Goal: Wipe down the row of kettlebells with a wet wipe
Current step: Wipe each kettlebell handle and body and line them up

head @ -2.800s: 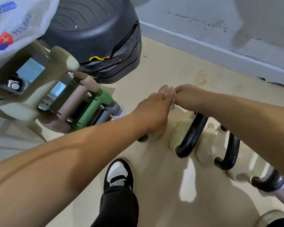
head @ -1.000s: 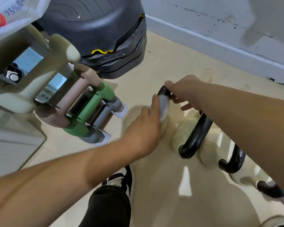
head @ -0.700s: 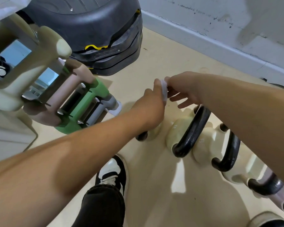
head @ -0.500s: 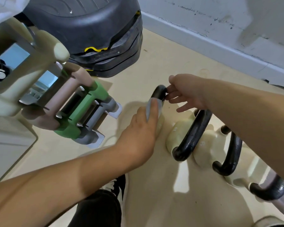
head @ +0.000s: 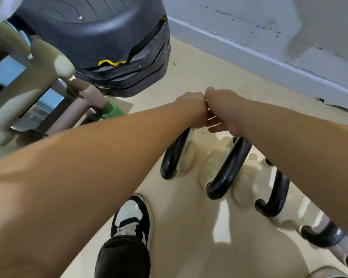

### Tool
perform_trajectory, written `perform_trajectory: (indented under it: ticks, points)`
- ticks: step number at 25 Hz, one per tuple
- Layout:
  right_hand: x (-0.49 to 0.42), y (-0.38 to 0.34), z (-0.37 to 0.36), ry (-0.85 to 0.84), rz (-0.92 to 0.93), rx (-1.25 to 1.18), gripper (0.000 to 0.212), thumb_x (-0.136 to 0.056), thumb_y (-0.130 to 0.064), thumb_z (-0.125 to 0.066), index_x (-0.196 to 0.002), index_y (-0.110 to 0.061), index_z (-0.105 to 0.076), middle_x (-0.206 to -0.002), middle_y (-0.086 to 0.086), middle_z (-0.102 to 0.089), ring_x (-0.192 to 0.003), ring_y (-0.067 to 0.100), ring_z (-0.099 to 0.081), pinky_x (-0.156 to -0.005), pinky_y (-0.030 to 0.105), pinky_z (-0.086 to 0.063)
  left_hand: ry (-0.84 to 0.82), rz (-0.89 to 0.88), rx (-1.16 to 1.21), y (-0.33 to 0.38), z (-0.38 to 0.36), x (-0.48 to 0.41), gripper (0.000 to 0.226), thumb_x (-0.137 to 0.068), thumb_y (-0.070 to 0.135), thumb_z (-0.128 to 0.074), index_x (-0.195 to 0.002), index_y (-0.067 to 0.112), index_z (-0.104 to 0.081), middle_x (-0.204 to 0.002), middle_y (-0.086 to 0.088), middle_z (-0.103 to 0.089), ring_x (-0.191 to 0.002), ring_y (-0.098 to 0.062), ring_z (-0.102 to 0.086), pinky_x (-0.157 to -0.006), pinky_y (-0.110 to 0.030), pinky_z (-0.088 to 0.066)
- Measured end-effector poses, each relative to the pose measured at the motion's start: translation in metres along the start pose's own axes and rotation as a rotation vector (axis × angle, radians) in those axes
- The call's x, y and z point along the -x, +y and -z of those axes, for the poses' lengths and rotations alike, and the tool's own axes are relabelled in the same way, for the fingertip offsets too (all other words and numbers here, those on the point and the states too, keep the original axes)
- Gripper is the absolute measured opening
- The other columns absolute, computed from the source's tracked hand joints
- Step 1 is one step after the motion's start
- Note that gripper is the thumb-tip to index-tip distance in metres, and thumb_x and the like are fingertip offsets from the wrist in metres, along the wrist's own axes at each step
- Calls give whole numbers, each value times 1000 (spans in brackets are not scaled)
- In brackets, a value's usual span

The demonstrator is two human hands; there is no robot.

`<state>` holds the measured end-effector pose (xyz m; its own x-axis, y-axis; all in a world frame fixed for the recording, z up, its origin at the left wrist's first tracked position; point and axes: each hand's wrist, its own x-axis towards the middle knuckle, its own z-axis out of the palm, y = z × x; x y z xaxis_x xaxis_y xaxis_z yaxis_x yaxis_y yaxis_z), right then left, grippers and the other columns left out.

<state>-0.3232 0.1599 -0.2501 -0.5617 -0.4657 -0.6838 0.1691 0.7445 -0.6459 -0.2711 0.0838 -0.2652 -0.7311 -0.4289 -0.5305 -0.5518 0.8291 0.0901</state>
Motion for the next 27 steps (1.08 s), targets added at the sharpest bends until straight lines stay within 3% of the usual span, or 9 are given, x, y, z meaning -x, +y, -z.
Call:
perform_trajectory:
  ticks: [5, 8, 10, 13, 17, 19, 21, 23, 27]
  points:
    - [0, 3, -2, -69, -14, -18, 30, -102, -32, -40, -104, -11, -61, -103, 13, -64, -86, 28, -61, -86, 41, -56, 228, 9, 560, -13, -54, 72, 61, -91, 11, -48, -144, 30, -24, -102, -12, -53, -76, -29, -58, -57, -35, -41]
    - [-1, 4, 0, -87, 6, 7, 33, -99, -27, -43, -117, -9, -65, -112, 13, -69, -96, 26, -66, -93, 45, -56, 312, -42, 685, -22, -81, 121, 81, -99, 15, -47, -158, 37, 3, -140, -13, -50, -117, -32, -56, -93, -44, -49]
    - [1, 7, -1, -106, -7, 6, 34, -100, -30, -44, -123, -14, -64, -121, 9, -69, -109, 23, -67, -96, 46, -55, 313, -43, 742, -26, -75, 121, 80, -100, 17, -50, -160, 34, -1, -145, 1, -46, -122, -24, -53, -99, -37, -47]
    - [8, 7, -3, -144, -2, -18, 34, -100, -33, -45, -126, -20, -62, -128, 5, -67, -114, 21, -65, -97, 47, -54, 183, -3, 903, -29, -43, 76, 46, -101, 18, -49, -145, 23, -38, -117, 5, -59, -98, -16, -61, -82, -30, -51]
    - [21, 2, 6, -150, -7, 12, 31, -103, -20, -45, -128, -11, -60, -137, 11, -64, -126, 25, -62, -106, 51, -51, 138, 48, 761, -20, -24, 27, 26, -104, 23, -42, -118, 10, -59, -89, 2, -61, -80, -20, -60, -62, -19, -48]
    - [21, 4, 7, -178, 3, -31, 23, -103, -23, -46, -117, -17, -63, -133, 9, -67, -123, 24, -63, -105, 51, -51, 173, 3, 793, -17, -33, 38, 34, -106, 30, -37, -137, 25, -51, -103, 4, -65, -96, -22, -62, -79, -27, -52]
    - [19, 8, 9, -202, 14, -48, 21, -103, -30, -46, -111, -23, -64, -128, 8, -68, -122, 22, -62, -104, 52, -51, 212, -67, 719, -27, -54, 64, 57, -105, 30, -41, -157, 44, -20, -127, -4, -59, -107, -27, -61, -88, -36, -50]
    - [15, 12, 8, -213, 26, -11, 24, -106, -34, -44, -116, -24, -63, -130, 7, -66, -122, 21, -61, -105, 52, -50, 293, -104, 516, -34, -90, 103, 71, -102, 24, -43, -158, 49, -6, -124, -10, -45, -94, -32, -58, -79, -36, -50]
    - [12, 12, 1, -194, 63, 56, 39, -106, -45, -45, -134, -22, -57, -137, 0, -61, -118, 16, -60, -101, 48, -53, 378, -188, 514, -34, -107, 131, 77, -94, 19, -43, -157, 48, -9, -112, -3, -38, -81, -27, -51, -66, -30, -43]
